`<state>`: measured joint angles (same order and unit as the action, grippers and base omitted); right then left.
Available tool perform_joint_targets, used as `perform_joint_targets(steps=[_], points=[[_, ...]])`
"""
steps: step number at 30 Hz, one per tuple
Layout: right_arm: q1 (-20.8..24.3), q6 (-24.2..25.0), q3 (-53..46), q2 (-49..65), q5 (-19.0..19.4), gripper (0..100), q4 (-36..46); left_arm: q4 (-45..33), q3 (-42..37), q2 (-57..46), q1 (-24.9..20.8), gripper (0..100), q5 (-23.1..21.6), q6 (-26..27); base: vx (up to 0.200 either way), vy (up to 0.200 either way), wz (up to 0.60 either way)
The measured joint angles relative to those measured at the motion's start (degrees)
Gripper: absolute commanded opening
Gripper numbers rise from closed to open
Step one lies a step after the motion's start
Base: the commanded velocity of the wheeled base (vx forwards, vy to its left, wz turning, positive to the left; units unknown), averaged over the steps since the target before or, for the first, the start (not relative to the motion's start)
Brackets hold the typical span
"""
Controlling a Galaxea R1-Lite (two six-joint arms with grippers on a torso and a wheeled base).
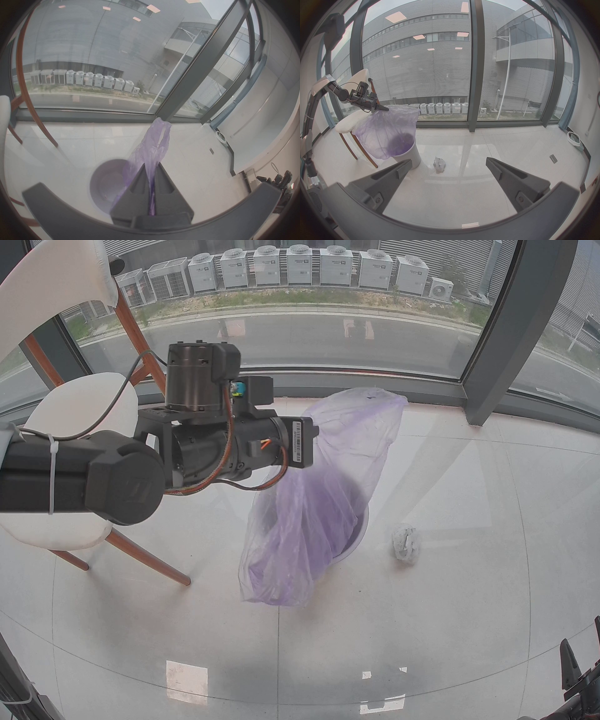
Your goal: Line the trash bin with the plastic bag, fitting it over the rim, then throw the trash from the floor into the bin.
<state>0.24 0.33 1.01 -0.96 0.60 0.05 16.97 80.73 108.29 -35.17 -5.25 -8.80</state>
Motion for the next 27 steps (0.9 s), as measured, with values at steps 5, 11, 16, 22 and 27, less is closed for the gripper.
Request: perform_joint_targets(steps=[5, 11, 16, 22, 27], points=[[0.0, -0.15, 0.0, 0.0, 0.05, 100, 0.06, 4.4, 0.12, 1.33, 1.68, 0, 1.43, 1.11, 0.0, 0.0, 0.0], [0.0, -0.26, 0.0, 0.0, 0.16, 100, 0.06, 7.5, 1.71, 4.52, 1.6, 0, 2.0, 1.17, 0.0, 0.0, 0.0], [0.0, -0.33, 0.0, 0.0, 0.16, 100, 0.06, 7.33, 0.67, 5.49, 1.24, 0, 1.69, 1.58, 0.0, 0.0, 0.0], [0.0, -0.33, 0.0, 0.0, 0.16, 100, 0.05, 7.46, 1.96, 6.45, 1.85, 0, 1.35, 7.77, 0.0, 0.0, 0.0], [0.0, -0.35, 0.0, 0.0, 0.13, 100, 0.05, 7.5, 2.71, 7.09, 3.58, 0, -1.23, 12.82, 0.0, 0.0, 0.0]])
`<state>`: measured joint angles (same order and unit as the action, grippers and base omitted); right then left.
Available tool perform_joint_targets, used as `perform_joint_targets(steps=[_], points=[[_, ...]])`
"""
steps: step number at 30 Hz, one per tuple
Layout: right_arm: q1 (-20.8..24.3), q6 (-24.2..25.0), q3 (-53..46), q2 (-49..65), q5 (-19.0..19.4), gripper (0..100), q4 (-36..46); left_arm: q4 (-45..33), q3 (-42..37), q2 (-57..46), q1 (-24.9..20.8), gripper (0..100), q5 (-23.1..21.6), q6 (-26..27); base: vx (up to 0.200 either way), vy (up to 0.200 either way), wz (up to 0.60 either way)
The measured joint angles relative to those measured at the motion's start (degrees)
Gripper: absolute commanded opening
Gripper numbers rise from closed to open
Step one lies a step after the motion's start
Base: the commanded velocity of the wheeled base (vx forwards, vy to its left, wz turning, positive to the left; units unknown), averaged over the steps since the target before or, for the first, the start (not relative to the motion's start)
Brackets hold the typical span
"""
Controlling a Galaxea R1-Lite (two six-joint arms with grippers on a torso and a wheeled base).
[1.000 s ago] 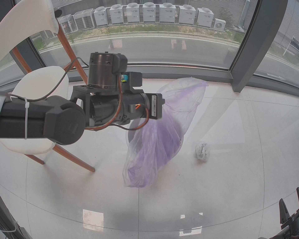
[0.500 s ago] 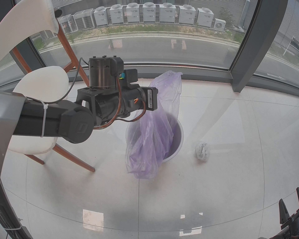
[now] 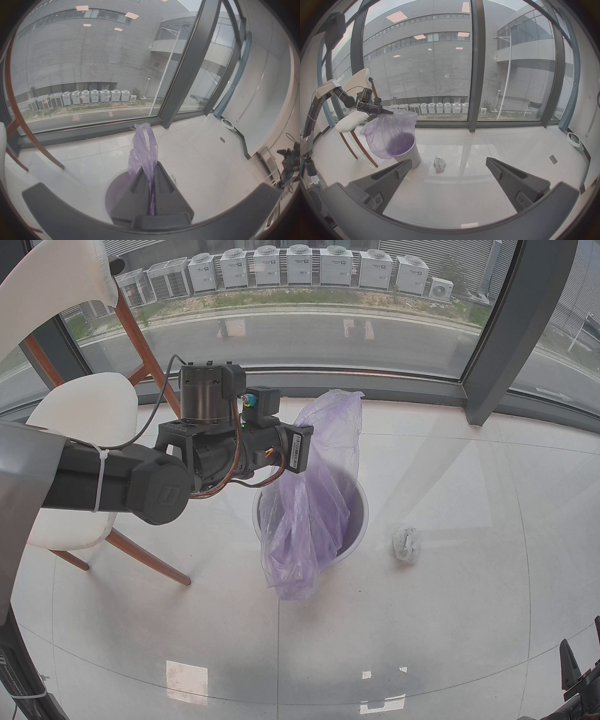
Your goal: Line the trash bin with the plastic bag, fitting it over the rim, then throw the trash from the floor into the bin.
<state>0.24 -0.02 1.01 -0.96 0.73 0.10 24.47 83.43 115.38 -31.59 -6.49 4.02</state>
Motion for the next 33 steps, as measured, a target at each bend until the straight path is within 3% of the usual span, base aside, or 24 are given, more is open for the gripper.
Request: perform_joint_targets(steps=[5, 10, 16, 20, 33], points=[[0.0, -0.07, 0.0, 0.0, 0.0, 100, 0.04, 0.13, -1.71, -0.04, 0.22, 0, -1.72, 3.85, 0.0, 0.0, 0.0], [0.0, -0.16, 0.0, 0.0, 0.49, 100, 0.0, 1.5, -3.91, -0.41, 0.2, 0, -3.15, 12.73, 0.0, 0.0, 0.0], [1.82, 1.63, 3.39, -1.97, 1.18, 100, -0.94, 6.79, -6.28, -0.56, 0.0, 0, -3.91, 15.59, 0.0, 0.0, 0.0], [4.66, 5.88, 8.72, -8.27, 1.54, 100, -1.24, 9.25, -7.55, -0.48, -0.39, 0, -4.1, 17.63, 0.0, 0.0, 0.0], [10.53, 26.89, 30.9, -41.48, 6.02, 100, -1.71, 12.4, -12.87, -1.0, -2.18, 0, -4.1, 20.31, 0.0, 0.0, 0.0]])
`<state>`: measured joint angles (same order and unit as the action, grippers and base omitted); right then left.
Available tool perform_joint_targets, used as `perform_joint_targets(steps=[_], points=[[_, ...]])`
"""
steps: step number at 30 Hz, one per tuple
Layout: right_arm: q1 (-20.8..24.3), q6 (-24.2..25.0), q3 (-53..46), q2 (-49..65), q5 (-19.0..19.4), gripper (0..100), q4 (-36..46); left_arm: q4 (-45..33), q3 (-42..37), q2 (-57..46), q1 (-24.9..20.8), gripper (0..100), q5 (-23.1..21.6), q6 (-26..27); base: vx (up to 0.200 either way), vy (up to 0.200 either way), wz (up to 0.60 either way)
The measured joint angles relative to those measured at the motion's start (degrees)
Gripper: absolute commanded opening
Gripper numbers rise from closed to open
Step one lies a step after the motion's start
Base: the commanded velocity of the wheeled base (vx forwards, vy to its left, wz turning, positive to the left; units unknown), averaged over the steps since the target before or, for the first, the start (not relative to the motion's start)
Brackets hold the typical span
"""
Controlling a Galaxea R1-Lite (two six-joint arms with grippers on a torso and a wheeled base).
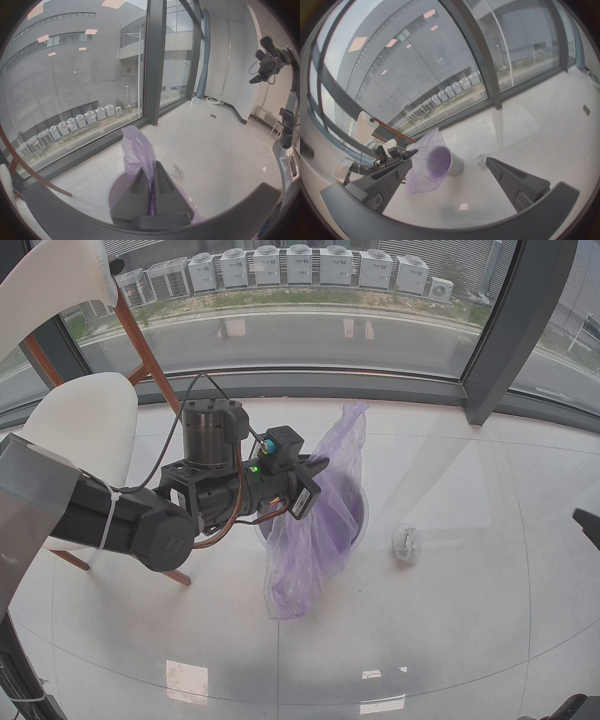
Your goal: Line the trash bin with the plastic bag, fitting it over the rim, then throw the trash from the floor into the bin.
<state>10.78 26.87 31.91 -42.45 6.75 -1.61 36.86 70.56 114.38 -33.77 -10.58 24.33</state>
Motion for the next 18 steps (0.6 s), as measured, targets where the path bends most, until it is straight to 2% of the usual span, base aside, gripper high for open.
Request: perform_joint_targets(steps=[11, 18], points=[[8.53, 17.66, 19.49, -31.37, 3.64, 100, 0.05, 1.8, -5.33, -1.6, -1.71, 0, 1.26, 1.06, 0.0, 0.0, 0.0], [12.98, 23.82, 31.12, -46.93, 4.62, 100, 0.3, 3.12, -7.19, -2.1, -2.91, 0, 2.6, 1.12, 0.0, 0.0, 0.0]])
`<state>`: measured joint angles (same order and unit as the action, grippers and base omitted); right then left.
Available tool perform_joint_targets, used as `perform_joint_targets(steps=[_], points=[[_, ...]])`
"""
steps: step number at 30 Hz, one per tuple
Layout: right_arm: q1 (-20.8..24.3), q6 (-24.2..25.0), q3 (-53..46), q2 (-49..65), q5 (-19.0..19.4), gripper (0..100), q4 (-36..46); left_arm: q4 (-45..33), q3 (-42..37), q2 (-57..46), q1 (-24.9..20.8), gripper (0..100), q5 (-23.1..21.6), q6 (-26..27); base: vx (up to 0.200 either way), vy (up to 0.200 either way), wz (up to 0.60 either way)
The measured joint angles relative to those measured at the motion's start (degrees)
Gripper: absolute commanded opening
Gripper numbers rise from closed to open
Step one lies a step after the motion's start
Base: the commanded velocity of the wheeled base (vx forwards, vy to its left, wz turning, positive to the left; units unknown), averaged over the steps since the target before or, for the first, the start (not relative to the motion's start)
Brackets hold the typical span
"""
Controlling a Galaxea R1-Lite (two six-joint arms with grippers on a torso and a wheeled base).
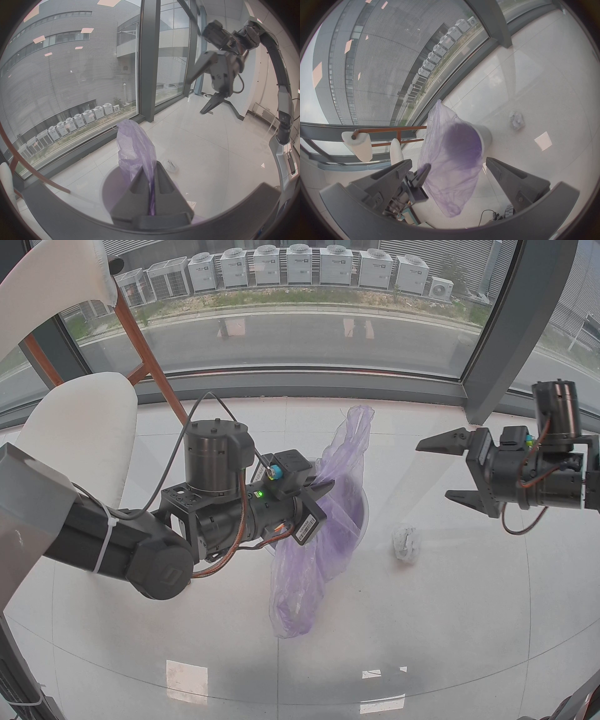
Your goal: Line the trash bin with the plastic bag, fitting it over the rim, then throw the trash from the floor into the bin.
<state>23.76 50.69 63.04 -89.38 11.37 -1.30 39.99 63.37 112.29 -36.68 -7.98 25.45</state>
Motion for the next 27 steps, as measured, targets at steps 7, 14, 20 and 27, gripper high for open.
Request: perform_joint_targets(steps=[7, 14, 20, 27], points=[[1.38, 1.04, 7.88, -8.89, 0.2, 100, 0.07, 0.3, -0.52, -0.29, -0.83, 0, 1.29, -1.18, 0.0, 0.0, 0.0], [1.62, 1.06, 13.37, -14.84, -0.1, 100, 0.07, 0.35, -0.63, -0.57, -1.16, 0, 1.43, -1.45, 0.0, 0.0, 0.0], [1.65, 1.01, 18.6, -19.3, -1.28, 100, 0.11, 0.33, -0.67, -0.71, -1.27, 0, 1.45, -1.45, 0.0, 0.0, 0.0], [1.62, 0.85, 22.69, -21.98, -1.9, 100, 1.12, 0.33, -0.74, -0.72, -1.73, 0, 1.43, -1.48, 0.0, 0.0, 0.0]])
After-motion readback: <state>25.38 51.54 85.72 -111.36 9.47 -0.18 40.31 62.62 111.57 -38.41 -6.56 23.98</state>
